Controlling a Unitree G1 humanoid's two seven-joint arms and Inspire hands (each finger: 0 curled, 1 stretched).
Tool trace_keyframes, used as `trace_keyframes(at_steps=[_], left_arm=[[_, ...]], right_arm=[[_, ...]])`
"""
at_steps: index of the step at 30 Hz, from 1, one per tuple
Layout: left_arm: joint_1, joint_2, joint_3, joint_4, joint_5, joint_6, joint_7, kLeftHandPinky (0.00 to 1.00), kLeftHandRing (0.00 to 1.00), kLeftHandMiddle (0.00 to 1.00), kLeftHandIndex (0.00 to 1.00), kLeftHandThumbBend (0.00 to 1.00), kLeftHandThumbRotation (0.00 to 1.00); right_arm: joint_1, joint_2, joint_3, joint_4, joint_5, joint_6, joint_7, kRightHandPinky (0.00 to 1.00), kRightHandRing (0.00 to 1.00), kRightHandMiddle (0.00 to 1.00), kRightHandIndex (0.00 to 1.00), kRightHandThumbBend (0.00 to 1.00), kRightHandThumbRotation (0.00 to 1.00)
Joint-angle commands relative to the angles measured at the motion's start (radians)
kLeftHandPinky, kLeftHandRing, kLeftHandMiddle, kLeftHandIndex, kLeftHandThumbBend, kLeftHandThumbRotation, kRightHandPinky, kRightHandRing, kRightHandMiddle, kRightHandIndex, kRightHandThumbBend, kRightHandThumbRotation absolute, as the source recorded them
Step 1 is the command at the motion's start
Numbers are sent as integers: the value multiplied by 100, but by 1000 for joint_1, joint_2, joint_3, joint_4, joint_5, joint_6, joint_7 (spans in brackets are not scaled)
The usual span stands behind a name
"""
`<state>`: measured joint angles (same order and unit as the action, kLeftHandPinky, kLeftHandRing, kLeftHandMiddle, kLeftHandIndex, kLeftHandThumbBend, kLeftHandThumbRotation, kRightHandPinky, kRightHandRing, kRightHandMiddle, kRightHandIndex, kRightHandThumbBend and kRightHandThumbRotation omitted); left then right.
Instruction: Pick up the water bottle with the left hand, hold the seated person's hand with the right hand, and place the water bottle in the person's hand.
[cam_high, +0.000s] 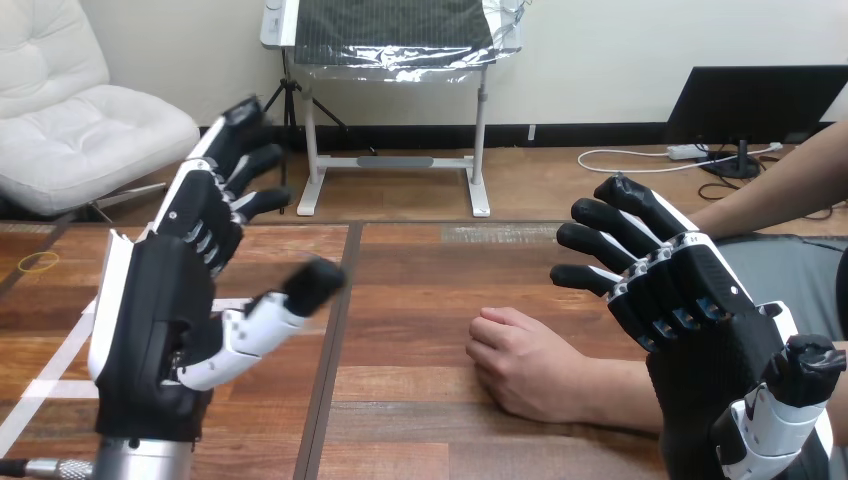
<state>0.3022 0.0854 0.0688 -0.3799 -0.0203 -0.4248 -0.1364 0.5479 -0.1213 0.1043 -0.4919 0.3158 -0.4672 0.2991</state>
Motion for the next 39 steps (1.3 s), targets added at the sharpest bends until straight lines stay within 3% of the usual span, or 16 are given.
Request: trace_keyframes(at_steps=[1,5,14,21,31,39], left_arm=[[-57,11,16,-12,25,-4,19,88,94,95,93,100,18],[-62,18,20,1,29,-18,21,94,97,97,95,100,6],[-68,27,29,20,60,-38,34,99,100,99,96,100,1],[-79,26,43,35,115,-58,71,96,98,99,96,100,0],[-89,33,75,40,177,-38,127,96,98,99,98,100,1],[-101,46,117,48,227,-13,166,100,100,100,100,100,13]], right_arm=[[-43,-1,-9,-23,6,-2,3,72,81,82,84,88,100],[-43,2,-9,-25,3,1,-1,72,81,82,84,89,100],[-44,4,-7,-25,-2,3,-3,72,80,82,83,89,100],[-45,4,-6,-24,0,3,-1,72,81,82,83,88,100],[-46,0,-7,-21,6,4,3,72,81,82,84,88,100],[-44,5,-8,-21,-3,2,-3,72,80,82,83,89,100]])
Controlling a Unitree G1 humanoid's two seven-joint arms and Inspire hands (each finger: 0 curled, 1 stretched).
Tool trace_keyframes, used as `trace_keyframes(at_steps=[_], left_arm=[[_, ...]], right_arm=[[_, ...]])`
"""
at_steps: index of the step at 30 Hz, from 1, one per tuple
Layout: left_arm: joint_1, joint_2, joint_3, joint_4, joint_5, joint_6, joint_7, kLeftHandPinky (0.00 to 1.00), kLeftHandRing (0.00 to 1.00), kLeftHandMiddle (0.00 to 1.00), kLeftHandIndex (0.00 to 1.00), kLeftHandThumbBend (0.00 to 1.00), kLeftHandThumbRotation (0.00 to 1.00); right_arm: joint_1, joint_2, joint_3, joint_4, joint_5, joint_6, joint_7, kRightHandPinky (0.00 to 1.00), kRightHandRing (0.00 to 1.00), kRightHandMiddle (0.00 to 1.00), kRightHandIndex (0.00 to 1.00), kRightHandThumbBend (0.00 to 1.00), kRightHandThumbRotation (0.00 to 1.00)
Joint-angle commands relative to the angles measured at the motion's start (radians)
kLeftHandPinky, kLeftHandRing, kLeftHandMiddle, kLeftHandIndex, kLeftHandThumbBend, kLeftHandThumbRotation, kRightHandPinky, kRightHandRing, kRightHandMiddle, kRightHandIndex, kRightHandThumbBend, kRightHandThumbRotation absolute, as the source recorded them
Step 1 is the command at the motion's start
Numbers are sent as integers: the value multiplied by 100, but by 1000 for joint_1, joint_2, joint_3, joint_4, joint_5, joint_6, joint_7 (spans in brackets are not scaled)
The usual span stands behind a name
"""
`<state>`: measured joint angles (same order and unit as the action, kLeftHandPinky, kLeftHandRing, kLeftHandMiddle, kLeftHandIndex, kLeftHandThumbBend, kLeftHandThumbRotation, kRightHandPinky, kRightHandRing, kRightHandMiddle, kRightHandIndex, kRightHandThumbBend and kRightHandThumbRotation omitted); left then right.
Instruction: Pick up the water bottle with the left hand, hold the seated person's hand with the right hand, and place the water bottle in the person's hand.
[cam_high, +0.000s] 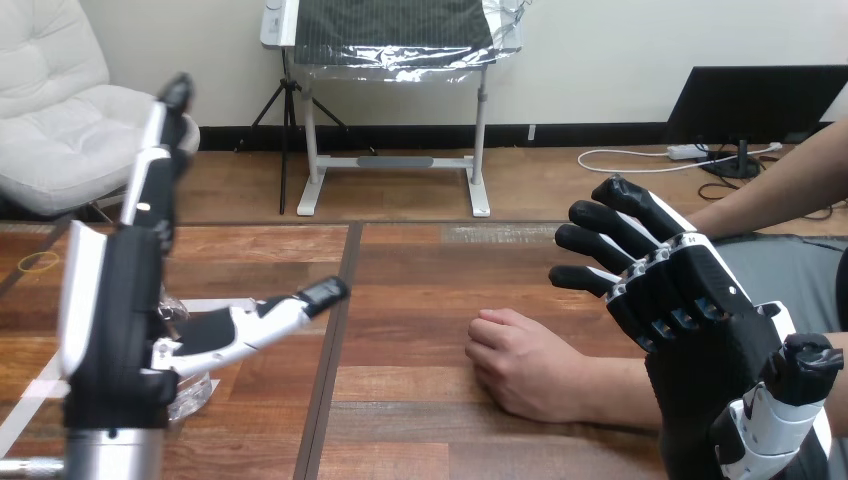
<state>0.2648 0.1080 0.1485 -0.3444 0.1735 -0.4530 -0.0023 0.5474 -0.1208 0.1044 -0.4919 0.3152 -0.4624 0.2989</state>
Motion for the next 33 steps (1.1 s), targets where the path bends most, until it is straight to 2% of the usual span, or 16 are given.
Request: trace_keyframes(at_steps=[1,12,18,22,26,27,30,33], left_arm=[[-66,28,47,13,43,20,39,100,100,100,100,100,14],[-78,60,101,4,53,87,64,100,100,100,100,100,33],[-78,57,129,-30,73,165,90,100,100,99,98,100,42],[-88,73,147,-19,63,160,98,98,100,99,97,100,45],[-94,82,161,-13,57,162,99,89,100,99,97,100,48],[-95,83,163,-12,57,162,99,82,100,99,97,100,49],[-97,85,170,-17,75,178,108,70,100,99,97,100,51],[-97,86,174,-17,69,196,107,50,99,98,96,100,52]], right_arm=[[-43,5,-8,-22,-4,-3,-3,72,80,82,83,89,100],[-42,3,-10,-21,-1,-5,-1,72,80,82,83,89,100],[-42,0,-12,-20,4,-5,2,72,80,82,83,89,100],[-43,0,-13,-17,3,-7,3,72,80,82,83,89,100],[-42,1,-14,-17,2,-6,1,72,80,82,83,89,100],[-42,1,-14,-17,2,-5,1,72,80,82,83,89,100],[-42,0,-14,-16,4,-5,3,72,80,82,83,89,100],[-42,-1,-15,-15,4,-6,4,72,80,82,83,89,100]])
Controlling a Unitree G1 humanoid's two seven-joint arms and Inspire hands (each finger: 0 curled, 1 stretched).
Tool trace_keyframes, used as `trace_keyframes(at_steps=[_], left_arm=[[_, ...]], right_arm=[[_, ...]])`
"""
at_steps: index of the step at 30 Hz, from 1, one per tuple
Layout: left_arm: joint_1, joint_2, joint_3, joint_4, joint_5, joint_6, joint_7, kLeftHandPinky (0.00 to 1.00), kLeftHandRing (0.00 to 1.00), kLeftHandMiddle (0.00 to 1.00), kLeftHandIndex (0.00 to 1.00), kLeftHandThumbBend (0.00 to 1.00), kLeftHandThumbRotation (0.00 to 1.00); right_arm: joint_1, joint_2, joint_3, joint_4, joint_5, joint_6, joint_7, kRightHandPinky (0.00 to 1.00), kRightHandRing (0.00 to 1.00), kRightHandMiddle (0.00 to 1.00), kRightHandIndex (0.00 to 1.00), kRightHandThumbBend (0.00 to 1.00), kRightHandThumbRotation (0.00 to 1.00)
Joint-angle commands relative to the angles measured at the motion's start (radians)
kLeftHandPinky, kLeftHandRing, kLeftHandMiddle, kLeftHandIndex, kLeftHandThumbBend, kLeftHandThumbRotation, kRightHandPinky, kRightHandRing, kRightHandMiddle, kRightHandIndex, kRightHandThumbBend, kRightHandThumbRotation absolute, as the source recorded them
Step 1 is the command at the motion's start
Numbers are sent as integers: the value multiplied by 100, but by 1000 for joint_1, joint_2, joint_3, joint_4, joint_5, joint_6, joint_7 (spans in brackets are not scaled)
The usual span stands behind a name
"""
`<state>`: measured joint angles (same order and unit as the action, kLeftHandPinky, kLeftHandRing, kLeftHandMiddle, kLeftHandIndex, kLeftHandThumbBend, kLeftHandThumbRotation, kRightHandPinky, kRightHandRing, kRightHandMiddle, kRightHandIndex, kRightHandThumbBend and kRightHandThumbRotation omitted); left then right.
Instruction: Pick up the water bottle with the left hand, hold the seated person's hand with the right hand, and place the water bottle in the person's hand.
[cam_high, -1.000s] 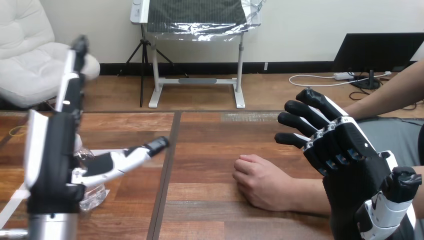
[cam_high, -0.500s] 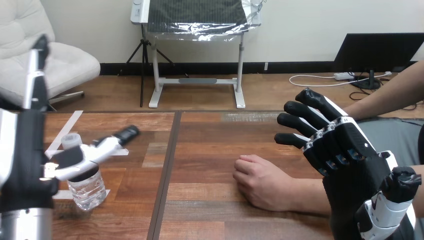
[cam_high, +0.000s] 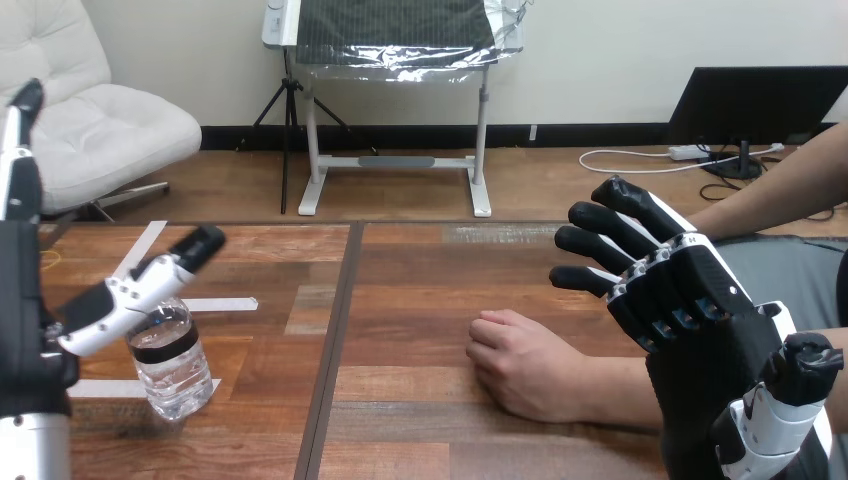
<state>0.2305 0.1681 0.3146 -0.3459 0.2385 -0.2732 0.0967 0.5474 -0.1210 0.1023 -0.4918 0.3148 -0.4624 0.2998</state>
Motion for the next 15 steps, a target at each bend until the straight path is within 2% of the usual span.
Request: trace_keyframes(at_steps=[1,2,5,11,15], left_arm=[[-63,25,10,-15,0,25,7,41,99,98,97,100,52],[-64,25,10,-15,-3,31,6,26,99,98,97,100,52],[-64,24,12,-15,-11,55,2,13,99,98,96,100,52],[-69,25,11,0,-11,75,3,3,100,97,95,100,49],[-70,21,7,0,-7,104,4,1,100,97,95,100,47]], right_arm=[[-42,0,-13,-14,3,-8,3,72,80,82,83,89,100],[-43,0,-14,-13,1,-9,3,72,80,82,83,89,100],[-43,0,-14,-12,-1,-10,3,72,80,82,83,89,100],[-45,-2,-14,-11,7,-8,7,72,80,82,83,89,100],[-46,-1,-16,-10,5,-9,7,72,80,81,83,89,100]])
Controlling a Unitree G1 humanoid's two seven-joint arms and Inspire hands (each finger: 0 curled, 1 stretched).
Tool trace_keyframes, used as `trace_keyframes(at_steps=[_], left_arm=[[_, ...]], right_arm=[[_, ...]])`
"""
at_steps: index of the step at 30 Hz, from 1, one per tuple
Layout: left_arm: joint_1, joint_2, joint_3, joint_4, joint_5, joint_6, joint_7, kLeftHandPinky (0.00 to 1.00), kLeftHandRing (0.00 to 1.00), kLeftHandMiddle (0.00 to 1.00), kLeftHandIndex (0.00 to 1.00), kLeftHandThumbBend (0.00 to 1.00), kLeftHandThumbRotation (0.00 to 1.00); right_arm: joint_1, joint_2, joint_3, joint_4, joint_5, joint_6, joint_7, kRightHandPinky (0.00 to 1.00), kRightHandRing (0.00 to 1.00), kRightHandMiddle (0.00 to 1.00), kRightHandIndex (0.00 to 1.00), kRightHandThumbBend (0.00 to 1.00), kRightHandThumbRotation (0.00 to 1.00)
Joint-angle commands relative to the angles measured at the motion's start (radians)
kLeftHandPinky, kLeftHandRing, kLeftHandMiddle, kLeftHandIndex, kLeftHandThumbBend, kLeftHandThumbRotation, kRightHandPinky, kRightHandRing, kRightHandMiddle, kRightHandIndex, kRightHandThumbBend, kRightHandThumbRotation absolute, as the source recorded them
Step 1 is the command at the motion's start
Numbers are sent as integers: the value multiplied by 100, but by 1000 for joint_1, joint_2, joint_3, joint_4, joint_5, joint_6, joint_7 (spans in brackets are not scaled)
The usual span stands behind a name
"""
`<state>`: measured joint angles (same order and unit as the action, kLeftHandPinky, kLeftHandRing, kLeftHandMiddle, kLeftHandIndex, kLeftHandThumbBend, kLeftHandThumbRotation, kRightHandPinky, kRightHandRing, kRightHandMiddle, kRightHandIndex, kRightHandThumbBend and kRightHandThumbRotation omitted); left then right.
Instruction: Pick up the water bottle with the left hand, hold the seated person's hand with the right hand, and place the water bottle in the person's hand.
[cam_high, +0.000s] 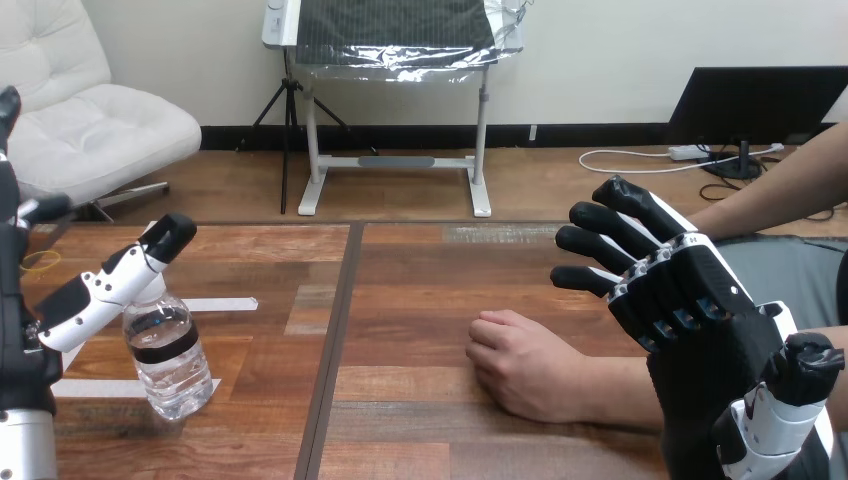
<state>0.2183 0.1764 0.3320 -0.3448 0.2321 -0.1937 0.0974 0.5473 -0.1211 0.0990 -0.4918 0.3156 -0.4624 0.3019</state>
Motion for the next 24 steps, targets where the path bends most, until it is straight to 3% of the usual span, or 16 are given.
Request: trace_keyframes(at_steps=[1,15,24], left_arm=[[-58,13,-12,-1,0,37,0,1,100,98,95,100,47],[-78,23,-28,49,46,79,16,0,99,100,99,100,40],[-108,33,-33,108,37,83,11,0,100,100,100,100,35]], right_arm=[[-45,-1,-13,-10,4,-8,5,72,80,81,83,89,100],[-44,0,-19,-9,-2,-12,3,70,79,81,82,89,100],[-43,-1,-20,-10,8,-7,4,70,79,81,82,90,100]])
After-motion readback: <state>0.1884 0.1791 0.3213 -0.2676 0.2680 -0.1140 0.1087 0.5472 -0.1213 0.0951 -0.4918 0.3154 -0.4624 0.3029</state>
